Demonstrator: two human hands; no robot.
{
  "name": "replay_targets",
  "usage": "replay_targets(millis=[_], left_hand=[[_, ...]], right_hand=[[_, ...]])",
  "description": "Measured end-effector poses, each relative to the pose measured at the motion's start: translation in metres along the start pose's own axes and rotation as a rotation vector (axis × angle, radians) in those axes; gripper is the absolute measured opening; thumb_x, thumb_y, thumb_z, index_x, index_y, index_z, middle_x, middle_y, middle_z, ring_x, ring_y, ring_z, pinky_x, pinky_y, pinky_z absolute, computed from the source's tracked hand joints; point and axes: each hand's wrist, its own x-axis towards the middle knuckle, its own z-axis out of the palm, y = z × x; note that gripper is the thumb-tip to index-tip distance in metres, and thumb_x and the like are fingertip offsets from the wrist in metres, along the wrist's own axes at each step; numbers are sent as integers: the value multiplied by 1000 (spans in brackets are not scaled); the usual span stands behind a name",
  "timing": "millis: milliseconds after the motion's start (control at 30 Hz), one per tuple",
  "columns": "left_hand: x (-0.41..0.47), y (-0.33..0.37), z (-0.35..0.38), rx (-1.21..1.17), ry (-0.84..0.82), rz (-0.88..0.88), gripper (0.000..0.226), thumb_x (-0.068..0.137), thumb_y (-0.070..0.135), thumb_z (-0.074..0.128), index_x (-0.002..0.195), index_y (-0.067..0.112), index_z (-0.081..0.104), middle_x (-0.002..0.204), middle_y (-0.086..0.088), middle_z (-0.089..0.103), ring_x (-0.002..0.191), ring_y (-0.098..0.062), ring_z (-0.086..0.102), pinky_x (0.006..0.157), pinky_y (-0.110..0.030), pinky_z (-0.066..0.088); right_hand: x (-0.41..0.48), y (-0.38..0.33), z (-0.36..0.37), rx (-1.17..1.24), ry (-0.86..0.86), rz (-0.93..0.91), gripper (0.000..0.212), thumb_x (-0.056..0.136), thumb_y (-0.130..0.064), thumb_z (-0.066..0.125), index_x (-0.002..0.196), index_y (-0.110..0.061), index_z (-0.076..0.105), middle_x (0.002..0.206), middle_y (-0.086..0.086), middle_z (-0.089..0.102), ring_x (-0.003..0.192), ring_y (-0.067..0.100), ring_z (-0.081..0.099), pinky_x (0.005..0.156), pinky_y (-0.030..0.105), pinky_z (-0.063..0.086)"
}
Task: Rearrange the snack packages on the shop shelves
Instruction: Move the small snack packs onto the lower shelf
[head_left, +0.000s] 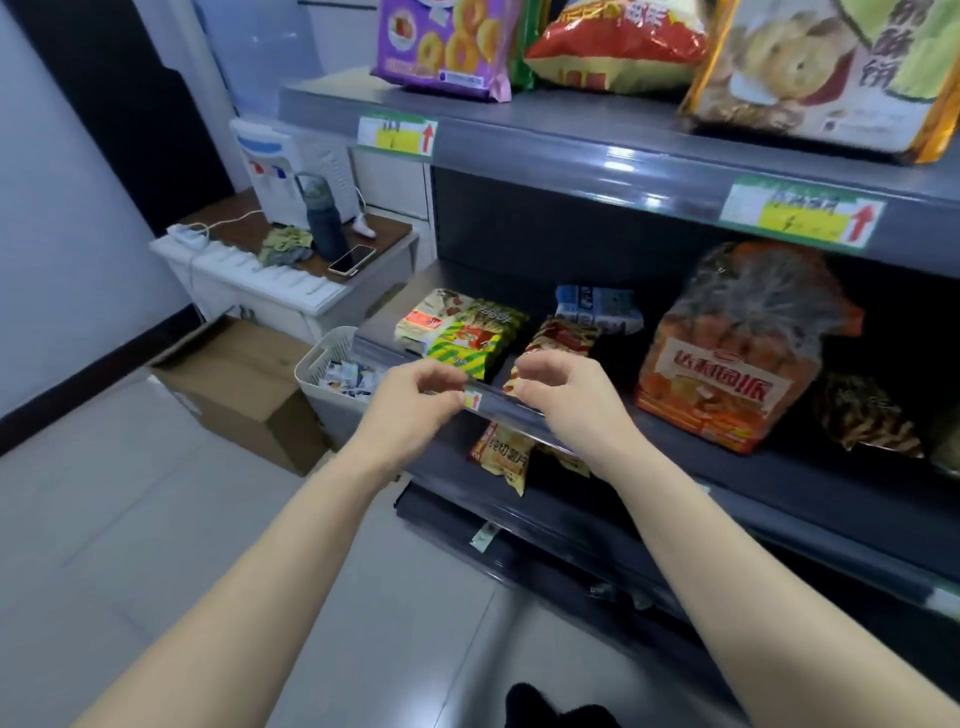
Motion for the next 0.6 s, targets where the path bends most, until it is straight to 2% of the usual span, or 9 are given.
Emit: replay_targets(millis=[133,367,500,600], left_hand=[[28,-16,-11,-63,23,-64,16,86,0,61,92,14,65,85,-1,64,81,-16,58,85,-35,50],[91,-30,-11,-71,26,-146,15,86,-1,59,89,13,63,87,-6,63,83,-20,58,89,-38,50],[124,-34,-13,-95,28,-179,15,86,-6,55,90,7,62,82,-10,60,75,-21,53,73,-31,47],[145,-39,-19,-118,22,-199,19,87,-7,54,82,11,61,76,-8,59,71,-19,52,67,-25,45]], right_hand=[[32,5,18,3,-39,49,32,90,-11,60,123,-11,61,110,-5,59,107,9,55,85,19,37],[97,21,28,66,-49,126,29,90,-6,60,118,-11,63,110,-2,62,104,12,57,84,20,41],[131,26,32,77,-81,141,28,90,-6,60,117,-12,63,113,-1,63,105,11,57,82,17,43],[151,25,34,65,-81,143,28,90,-8,61,117,-12,63,112,-2,62,100,8,56,69,7,41]])
